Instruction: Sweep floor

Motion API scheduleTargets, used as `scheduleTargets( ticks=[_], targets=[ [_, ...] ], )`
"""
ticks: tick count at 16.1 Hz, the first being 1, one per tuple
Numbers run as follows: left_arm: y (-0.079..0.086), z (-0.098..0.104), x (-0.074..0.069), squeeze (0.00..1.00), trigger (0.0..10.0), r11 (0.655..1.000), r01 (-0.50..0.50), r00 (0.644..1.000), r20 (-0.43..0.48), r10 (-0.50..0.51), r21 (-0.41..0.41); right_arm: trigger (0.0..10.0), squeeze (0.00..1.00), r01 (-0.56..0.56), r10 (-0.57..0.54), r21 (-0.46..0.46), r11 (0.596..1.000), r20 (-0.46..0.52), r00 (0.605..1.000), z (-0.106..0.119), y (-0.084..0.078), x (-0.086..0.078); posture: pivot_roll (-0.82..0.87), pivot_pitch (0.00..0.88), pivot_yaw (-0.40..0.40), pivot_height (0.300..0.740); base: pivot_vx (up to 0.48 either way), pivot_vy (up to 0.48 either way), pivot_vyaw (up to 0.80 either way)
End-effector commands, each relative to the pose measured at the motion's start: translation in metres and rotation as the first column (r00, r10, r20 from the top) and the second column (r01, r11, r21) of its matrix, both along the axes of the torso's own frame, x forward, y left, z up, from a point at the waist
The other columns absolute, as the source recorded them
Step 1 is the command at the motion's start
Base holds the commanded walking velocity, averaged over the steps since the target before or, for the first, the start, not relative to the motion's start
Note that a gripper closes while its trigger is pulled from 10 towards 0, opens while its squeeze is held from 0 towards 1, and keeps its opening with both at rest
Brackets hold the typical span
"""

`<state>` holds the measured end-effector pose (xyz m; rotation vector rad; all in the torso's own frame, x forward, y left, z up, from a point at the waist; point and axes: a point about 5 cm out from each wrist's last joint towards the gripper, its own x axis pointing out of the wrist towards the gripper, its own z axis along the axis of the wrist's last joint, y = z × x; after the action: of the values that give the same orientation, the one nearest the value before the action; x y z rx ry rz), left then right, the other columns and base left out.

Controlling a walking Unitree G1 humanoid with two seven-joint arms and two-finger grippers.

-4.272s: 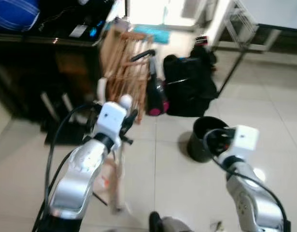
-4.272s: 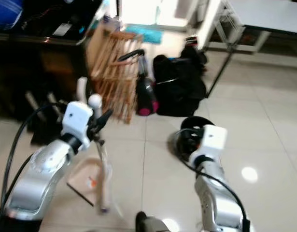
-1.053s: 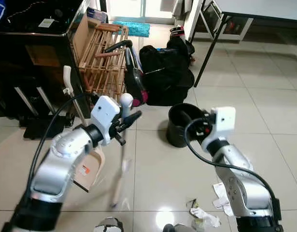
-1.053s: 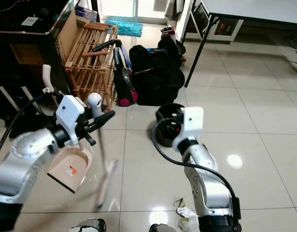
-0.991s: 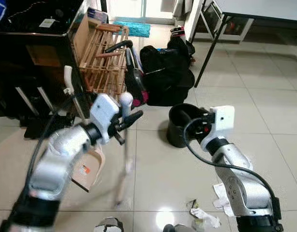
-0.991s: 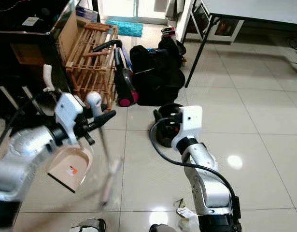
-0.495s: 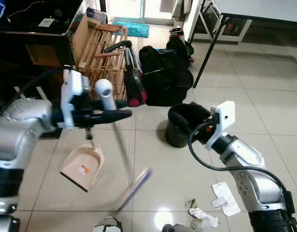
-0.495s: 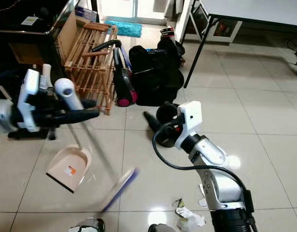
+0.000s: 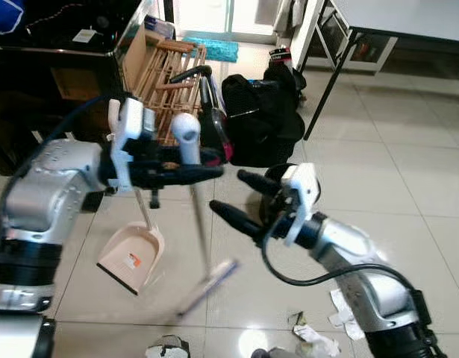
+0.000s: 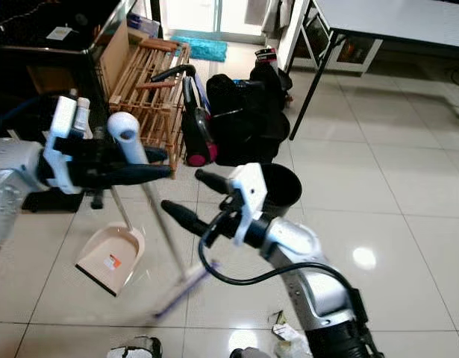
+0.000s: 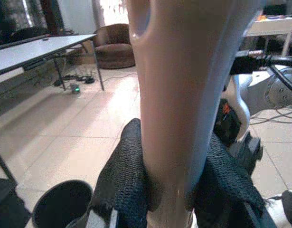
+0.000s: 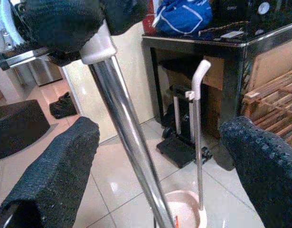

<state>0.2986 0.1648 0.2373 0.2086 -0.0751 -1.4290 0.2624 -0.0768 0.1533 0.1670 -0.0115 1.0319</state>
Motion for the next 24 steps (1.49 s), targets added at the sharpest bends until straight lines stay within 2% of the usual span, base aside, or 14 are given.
scheduleTargets(
  ticks=[1, 6, 7, 9, 10, 11, 24],
  targets=[
    [-0.011, 0.011, -0.002, 0.0, 10.0, 0.998, 0.068, 0.997, 0.033, -0.068, -0.018, 10.0, 1.0, 0.015, -0.016, -0.014, 1.0, -0.028, 0.999, -0.004, 0.004, 0.0, 0.14, 0.077, -0.087, 0.74, 0.0, 0.0, 0.0],
    [-0.03, 0.012, 0.003, 0.0, 10.0, 0.993, 0.109, 0.993, 0.053, -0.106, -0.048, 10.0, 1.0, 0.012, -0.011, 0.012, 1.0, -0.06, 0.998, -0.005, 0.019, -0.001, 0.14, 0.083, -0.081, 0.74, 0.0, 0.0, 0.0],
    [-0.033, 0.012, 0.003, 0.0, 10.0, 0.992, 0.113, 0.992, 0.055, -0.11, -0.055, 10.0, 0.56, -0.005, 0.005, 0.006, 1.0, -0.067, 0.998, -0.006, 0.022, -0.002, 0.14, 0.085, -0.082, 0.74, 0.0, 0.0, 0.0],
    [-0.036, 0.013, 0.004, 0.0, 10.0, 0.991, 0.118, 0.992, 0.059, -0.114, -0.063, 10.0, 0.0, -0.012, 0.011, -0.018, 1.0, -0.079, 0.997, -0.009, 0.027, -0.003, 0.14, 0.088, -0.083, 0.74, 0.0, 0.0, 0.0],
    [-0.036, 0.013, 0.004, 0.0, 10.0, 0.991, 0.119, 0.992, 0.06, -0.115, -0.065, 9.2, 0.0, -0.014, 0.011, -0.029, 1.0, -0.089, 0.996, -0.011, 0.029, -0.003, 0.14, 0.09, -0.084, 0.74, 0.0, 0.0, 0.0],
    [-0.036, 0.012, 0.004, 0.0, 10.0, 0.991, 0.118, 0.991, 0.062, -0.114, -0.067, 0.0, 0.0, -0.008, 0.004, -0.04, 0.999, -0.094, 0.996, -0.013, 0.029, -0.003, 0.14, 0.091, -0.085, 0.74, 0.0, 0.0, 0.0],
    [-0.036, 0.012, 0.005, 0.0, 10.0, 0.992, 0.109, 0.992, 0.071, -0.104, -0.068, 0.0, 0.0, 0.039, -0.042, -0.036, 0.999, -0.064, 0.997, -0.011, 0.027, 0.004, 0.14, 0.089, -0.084, 0.74, 0.0, 0.0, 0.0]
  ],
)
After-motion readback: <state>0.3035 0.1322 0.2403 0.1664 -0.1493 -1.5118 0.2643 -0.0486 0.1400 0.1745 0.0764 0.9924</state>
